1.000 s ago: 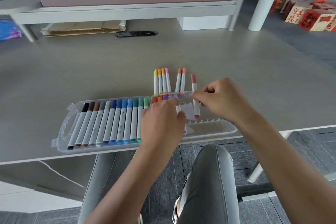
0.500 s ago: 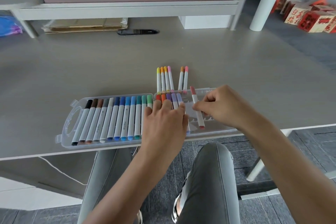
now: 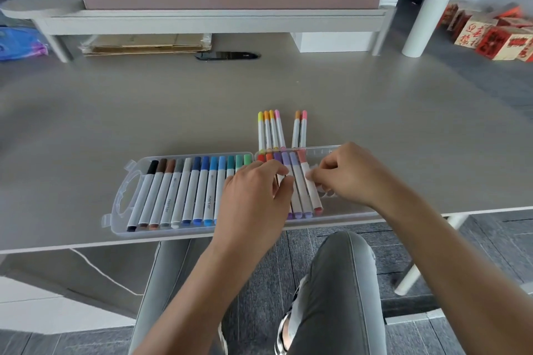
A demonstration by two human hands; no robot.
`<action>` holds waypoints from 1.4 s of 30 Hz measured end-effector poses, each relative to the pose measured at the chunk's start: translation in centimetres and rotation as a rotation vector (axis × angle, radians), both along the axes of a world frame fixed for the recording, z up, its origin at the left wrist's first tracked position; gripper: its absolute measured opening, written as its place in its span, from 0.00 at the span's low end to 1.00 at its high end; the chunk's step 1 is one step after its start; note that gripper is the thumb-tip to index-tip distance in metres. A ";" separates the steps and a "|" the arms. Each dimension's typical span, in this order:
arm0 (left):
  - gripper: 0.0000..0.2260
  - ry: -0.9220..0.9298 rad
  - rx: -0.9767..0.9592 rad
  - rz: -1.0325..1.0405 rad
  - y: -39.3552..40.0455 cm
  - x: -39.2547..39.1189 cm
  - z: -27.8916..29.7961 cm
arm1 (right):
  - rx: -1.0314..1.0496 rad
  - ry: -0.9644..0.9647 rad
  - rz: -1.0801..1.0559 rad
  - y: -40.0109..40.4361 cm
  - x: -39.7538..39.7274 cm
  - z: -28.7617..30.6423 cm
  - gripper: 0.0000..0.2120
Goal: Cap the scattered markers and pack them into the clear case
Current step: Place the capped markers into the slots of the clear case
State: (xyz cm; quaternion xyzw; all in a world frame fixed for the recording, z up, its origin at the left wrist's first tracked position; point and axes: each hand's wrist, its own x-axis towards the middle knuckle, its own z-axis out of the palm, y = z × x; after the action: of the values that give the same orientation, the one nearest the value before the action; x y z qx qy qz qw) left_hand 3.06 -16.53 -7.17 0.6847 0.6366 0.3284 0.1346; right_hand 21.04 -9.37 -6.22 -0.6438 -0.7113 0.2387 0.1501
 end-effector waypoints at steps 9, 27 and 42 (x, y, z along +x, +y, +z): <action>0.08 -0.025 -0.042 0.046 2.8 -0.3 0.6 | -0.018 -0.031 0.010 0.2 0.1 -0.2 0.14; 0.07 0.061 -0.171 0.107 11.9 -0.2 1.9 | 0.131 0.006 -0.089 7.6 -0.2 0.7 0.12; 0.04 0.132 -0.159 0.133 15.6 -0.7 1.3 | 0.064 -0.299 -0.128 12.4 -2.7 1.3 0.20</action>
State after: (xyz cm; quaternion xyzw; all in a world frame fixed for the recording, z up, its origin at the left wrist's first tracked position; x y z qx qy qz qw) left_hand 2.36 -0.96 -5.89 0.6483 0.7121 0.2392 0.1241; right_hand 18.34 3.01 -4.89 -0.7110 -0.6906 0.1073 0.0779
